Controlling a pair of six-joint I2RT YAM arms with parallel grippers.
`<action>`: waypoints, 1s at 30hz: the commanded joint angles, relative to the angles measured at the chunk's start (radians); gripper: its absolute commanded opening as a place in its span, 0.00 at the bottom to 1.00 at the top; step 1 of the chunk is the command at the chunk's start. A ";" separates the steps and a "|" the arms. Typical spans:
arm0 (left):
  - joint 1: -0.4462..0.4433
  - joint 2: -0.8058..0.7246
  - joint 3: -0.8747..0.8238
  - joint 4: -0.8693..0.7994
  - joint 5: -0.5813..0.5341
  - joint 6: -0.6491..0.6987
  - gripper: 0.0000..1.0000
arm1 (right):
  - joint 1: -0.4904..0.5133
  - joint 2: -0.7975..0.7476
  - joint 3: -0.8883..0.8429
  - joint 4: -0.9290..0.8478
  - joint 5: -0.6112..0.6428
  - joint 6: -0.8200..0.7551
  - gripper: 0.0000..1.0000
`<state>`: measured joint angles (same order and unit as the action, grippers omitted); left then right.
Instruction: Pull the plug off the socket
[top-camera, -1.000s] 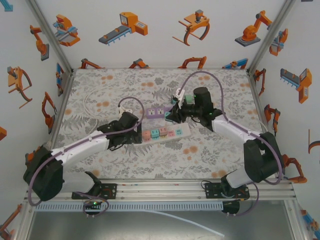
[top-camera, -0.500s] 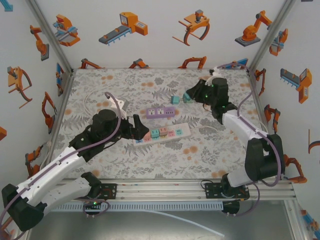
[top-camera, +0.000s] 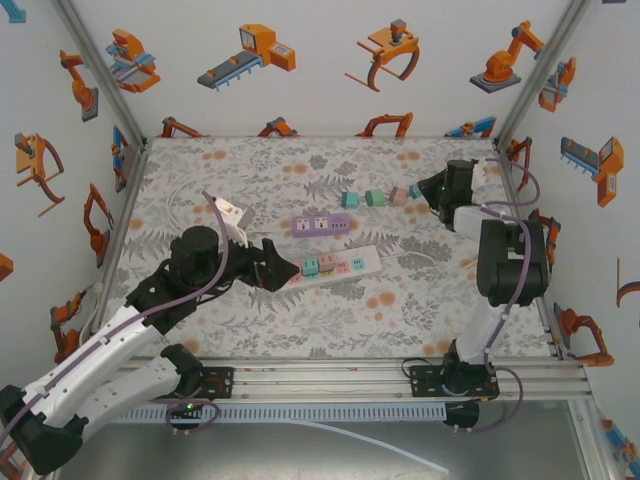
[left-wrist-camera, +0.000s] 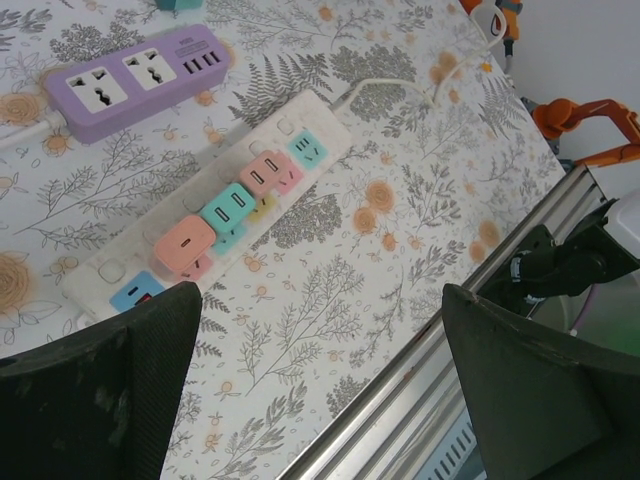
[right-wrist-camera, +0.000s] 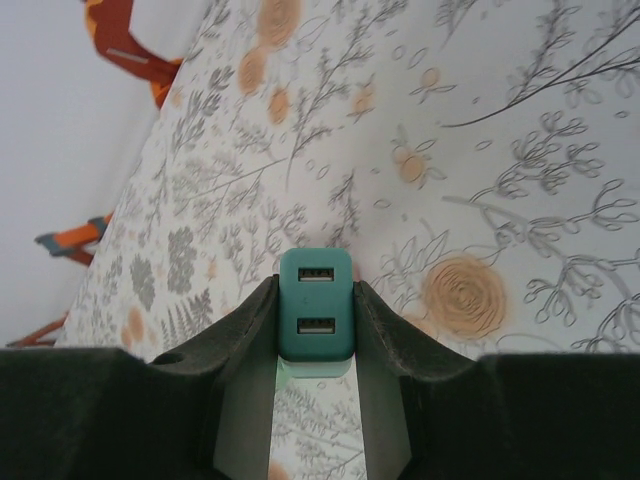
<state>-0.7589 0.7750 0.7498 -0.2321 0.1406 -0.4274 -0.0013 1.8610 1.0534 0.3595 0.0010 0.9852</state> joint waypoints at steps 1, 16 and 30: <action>-0.006 -0.037 -0.019 -0.036 -0.028 0.019 0.97 | -0.021 0.052 0.050 0.058 0.053 0.060 0.02; -0.005 -0.023 -0.018 -0.069 -0.092 0.010 0.97 | -0.023 0.113 0.009 0.059 0.019 0.096 0.34; -0.005 -0.028 -0.021 -0.109 -0.200 -0.018 0.97 | -0.042 -0.078 -0.144 0.041 0.098 0.086 0.50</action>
<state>-0.7589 0.7509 0.7326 -0.3153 -0.0124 -0.4313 -0.0296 1.8641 0.9428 0.4034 0.0475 1.0771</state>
